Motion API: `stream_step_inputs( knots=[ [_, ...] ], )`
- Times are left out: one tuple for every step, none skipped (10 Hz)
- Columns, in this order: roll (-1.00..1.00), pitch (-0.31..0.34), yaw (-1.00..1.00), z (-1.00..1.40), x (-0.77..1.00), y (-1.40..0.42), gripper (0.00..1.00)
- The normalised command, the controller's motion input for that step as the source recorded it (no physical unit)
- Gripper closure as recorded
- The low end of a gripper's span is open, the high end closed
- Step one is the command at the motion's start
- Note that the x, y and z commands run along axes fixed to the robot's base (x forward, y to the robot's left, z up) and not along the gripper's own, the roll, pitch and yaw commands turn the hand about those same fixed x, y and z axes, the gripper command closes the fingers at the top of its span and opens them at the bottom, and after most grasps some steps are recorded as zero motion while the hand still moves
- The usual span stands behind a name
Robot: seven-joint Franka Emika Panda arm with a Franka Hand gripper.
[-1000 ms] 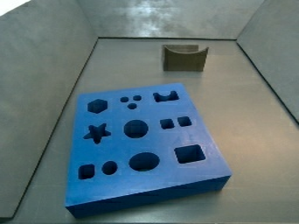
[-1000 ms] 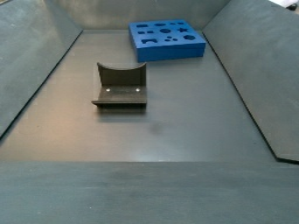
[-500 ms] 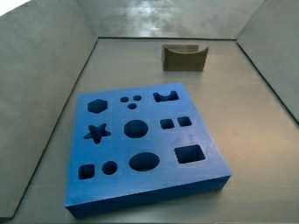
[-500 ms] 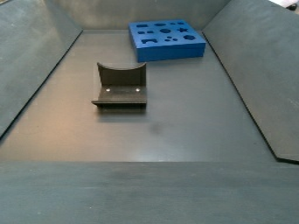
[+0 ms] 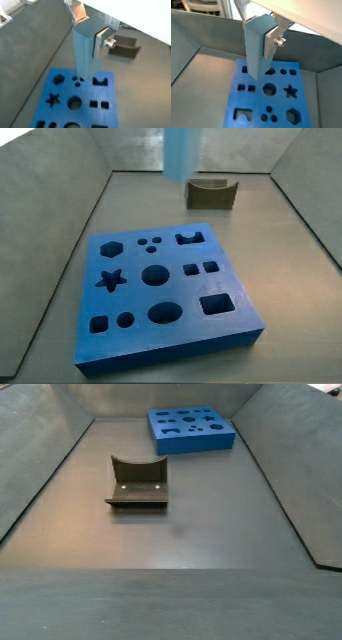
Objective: Insert the rectangle object.
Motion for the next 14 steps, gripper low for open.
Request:
stream_step_inputs(
  knots=[
    [0.00,-0.044,-0.57,-0.43,0.40,-0.42,1.00],
    [0.00,-0.044,-0.59,-0.42,0.37,-0.41,1.00],
    [0.00,-0.044,-0.59,-0.43,0.38,-0.41,1.00],
    [0.03,-0.057,-0.65,-0.50,0.30,-0.41,1.00],
    [0.04,-0.061,-0.69,-0.49,0.25,-0.40,1.00],
    [0.03,-0.064,-0.75,-0.48,0.17,-0.39,1.00],
    [0.03,-0.067,-0.86,-0.47,0.03,-0.35,1.00],
    [0.00,-0.019,-0.97,-0.43,0.00,-0.19,1.00],
    [0.00,-0.004,-0.99,-0.43,0.00,-0.16,1.00],
    [0.00,-0.006,-0.99,-0.40,0.00,-0.16,1.00],
    [0.00,-0.004,-0.96,-0.35,0.03,-0.16,1.00],
    [0.00,-0.003,-0.75,-0.41,0.29,-0.21,1.00],
    [0.08,-0.021,-0.53,-0.62,0.52,-0.28,1.00],
    [0.06,-0.014,-0.71,-0.58,0.32,-0.24,1.00]
  ],
)
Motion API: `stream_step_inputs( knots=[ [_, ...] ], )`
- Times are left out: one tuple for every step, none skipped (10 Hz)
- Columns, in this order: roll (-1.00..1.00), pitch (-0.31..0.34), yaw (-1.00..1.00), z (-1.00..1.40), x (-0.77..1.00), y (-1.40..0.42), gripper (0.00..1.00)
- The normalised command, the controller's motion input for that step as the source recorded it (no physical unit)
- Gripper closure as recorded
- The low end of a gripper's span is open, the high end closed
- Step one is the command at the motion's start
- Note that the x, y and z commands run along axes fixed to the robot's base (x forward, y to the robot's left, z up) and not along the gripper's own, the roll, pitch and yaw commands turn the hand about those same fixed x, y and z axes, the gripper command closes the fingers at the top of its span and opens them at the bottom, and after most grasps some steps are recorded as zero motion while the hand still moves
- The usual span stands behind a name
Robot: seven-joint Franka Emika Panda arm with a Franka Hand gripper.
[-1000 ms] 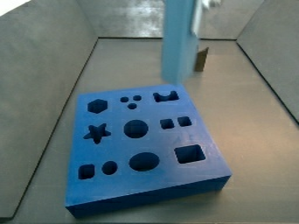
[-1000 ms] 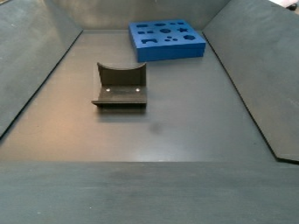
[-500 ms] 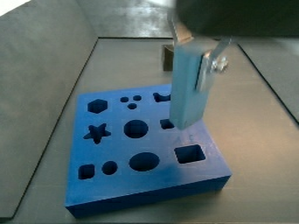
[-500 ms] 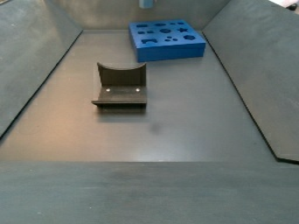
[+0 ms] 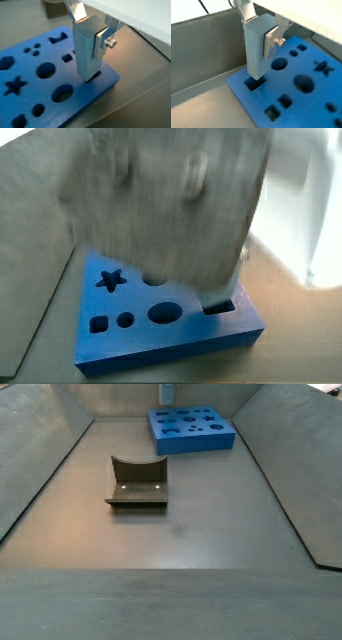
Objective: Insert the rectangle object.
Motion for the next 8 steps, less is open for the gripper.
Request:
stream_step_inputs(
  knots=[
    [0.14,-0.029,-0.82,-0.54,0.21,-0.05,1.00],
    [0.28,0.000,-0.71,-0.16,0.22,0.00,1.00],
    [0.35,0.041,-0.36,0.00,0.41,-0.03,1.00],
    [0.14,0.011,0.00,-0.02,0.11,0.00,1.00],
    [0.10,0.000,0.00,-0.11,0.00,0.00,1.00],
    [0.08,0.000,0.00,-0.14,-0.18,0.01,1.00],
    [0.07,0.000,0.00,-0.17,-0.26,0.09,1.00],
    [0.03,0.000,0.00,-0.16,-0.29,0.14,1.00]
  ],
)
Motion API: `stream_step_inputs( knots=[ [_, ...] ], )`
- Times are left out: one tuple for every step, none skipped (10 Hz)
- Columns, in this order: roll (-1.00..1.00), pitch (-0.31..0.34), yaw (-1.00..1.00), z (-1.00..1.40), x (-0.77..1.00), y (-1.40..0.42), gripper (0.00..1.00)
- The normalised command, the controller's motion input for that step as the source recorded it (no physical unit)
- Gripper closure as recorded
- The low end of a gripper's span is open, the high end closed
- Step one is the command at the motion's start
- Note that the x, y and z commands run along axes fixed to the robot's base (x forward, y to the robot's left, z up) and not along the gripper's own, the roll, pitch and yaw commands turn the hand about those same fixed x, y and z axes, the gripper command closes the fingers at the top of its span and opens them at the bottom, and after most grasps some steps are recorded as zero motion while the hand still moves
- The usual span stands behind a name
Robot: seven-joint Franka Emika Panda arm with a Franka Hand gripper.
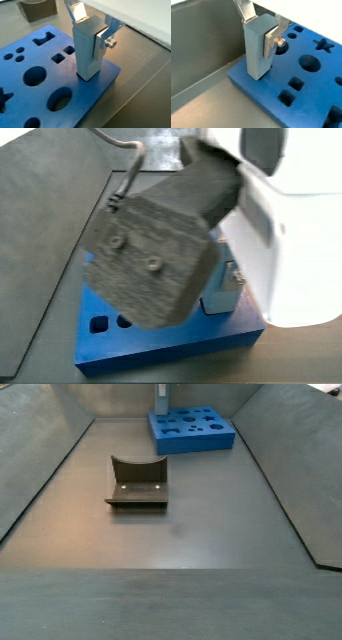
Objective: Insert the rectangle object.
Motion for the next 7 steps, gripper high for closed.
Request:
stream_step_inputs(
  knots=[
    [0.01,0.000,0.00,-0.19,-0.30,0.13,1.00],
    [0.01,0.027,0.00,-0.26,-0.15,0.00,1.00],
    [0.03,0.120,0.00,-0.52,0.00,-0.12,1.00],
    [0.07,0.181,-0.01,-0.69,0.10,-0.20,1.00],
    [0.00,0.164,-0.05,-0.72,0.09,-0.13,1.00],
    [-0.12,0.066,0.00,-0.11,0.00,0.04,1.00],
    [0.00,0.000,0.00,0.00,0.00,0.00,1.00]
  ],
)
